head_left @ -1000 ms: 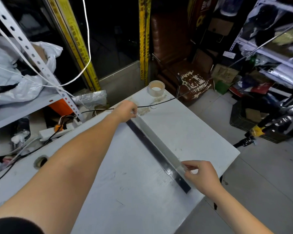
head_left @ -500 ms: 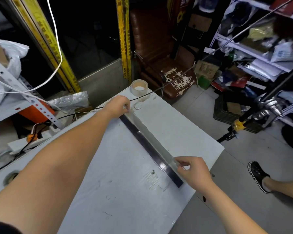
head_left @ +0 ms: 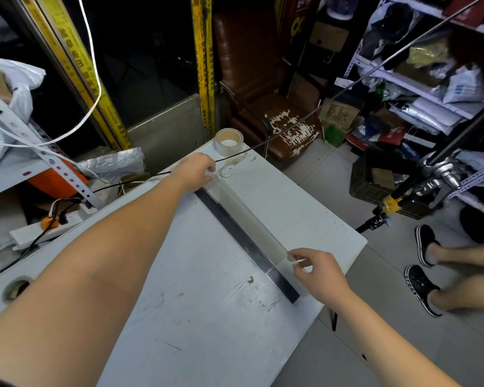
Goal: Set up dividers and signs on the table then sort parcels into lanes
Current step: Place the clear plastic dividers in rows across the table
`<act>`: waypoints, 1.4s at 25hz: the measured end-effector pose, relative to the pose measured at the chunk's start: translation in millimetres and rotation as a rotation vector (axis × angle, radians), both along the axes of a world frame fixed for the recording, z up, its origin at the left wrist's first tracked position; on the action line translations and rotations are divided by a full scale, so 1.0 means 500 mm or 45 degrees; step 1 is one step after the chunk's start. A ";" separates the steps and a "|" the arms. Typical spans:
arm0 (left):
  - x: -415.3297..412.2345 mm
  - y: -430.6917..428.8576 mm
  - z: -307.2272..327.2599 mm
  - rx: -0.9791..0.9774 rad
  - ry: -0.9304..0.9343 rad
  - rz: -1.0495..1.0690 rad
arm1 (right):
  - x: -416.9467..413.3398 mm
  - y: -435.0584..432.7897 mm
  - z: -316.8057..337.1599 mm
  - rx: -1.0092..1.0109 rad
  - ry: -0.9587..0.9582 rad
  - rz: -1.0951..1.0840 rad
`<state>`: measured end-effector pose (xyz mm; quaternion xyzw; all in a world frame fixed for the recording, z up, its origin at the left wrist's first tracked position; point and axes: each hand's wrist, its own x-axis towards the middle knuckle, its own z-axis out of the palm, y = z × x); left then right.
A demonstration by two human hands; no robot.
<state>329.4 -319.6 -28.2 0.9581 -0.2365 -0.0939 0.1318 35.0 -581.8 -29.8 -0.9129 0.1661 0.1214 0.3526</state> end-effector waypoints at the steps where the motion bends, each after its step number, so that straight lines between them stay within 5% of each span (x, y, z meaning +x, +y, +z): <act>1: -0.005 0.001 0.004 0.006 -0.008 0.015 | 0.000 0.000 0.001 -0.007 0.011 0.000; 17: -0.284 0.265 0.125 0.264 -0.069 0.552 | 0.051 0.170 0.126 -0.550 -0.106 0.457; 35: -0.973 0.610 0.228 0.268 0.109 1.170 | -0.184 0.610 0.260 -0.447 -0.359 1.199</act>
